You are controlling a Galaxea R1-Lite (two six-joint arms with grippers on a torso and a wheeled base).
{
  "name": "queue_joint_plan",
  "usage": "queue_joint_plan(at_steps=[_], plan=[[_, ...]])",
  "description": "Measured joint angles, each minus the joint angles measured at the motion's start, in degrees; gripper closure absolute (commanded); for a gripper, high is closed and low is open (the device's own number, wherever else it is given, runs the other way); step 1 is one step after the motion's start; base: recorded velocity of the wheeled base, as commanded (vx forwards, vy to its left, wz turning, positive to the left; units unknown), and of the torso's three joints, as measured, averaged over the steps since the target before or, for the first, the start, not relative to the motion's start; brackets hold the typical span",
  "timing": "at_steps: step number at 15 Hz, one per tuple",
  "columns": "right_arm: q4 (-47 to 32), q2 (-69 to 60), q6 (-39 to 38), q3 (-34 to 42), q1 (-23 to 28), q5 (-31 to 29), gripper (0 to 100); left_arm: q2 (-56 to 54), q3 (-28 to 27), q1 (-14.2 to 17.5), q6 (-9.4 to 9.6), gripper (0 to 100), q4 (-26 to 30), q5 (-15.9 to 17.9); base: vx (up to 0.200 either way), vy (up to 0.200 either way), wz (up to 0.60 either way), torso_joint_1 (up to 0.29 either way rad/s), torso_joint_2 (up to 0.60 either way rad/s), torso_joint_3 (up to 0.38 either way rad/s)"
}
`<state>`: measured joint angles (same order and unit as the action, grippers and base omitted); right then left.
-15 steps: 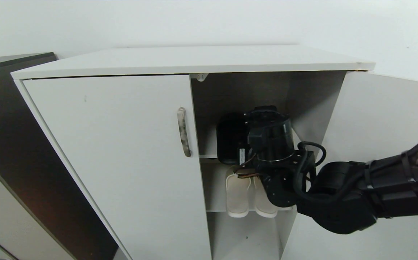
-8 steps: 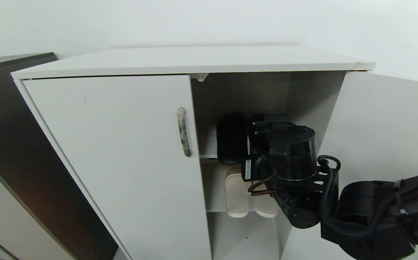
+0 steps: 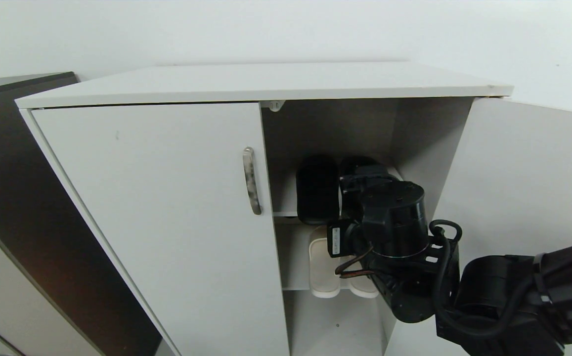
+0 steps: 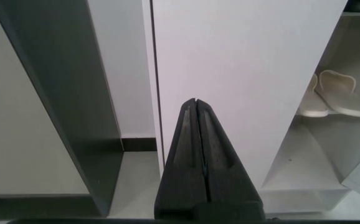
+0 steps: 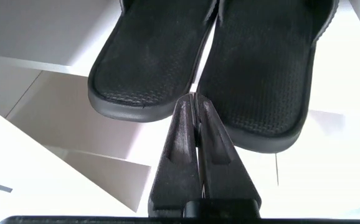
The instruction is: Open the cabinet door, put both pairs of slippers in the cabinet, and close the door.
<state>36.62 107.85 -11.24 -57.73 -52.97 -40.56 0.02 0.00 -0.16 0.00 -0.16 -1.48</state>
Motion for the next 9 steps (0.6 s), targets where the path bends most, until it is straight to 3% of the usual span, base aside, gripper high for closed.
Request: queue_joint_plan(at_steps=[9], plan=[[0.0,0.9,0.0,0.2,0.0,-0.2,100,0.0,0.0,0.0,0.00,100,0.0,0.0,-0.200,0.000,0.00,0.003,0.00,0.004]])
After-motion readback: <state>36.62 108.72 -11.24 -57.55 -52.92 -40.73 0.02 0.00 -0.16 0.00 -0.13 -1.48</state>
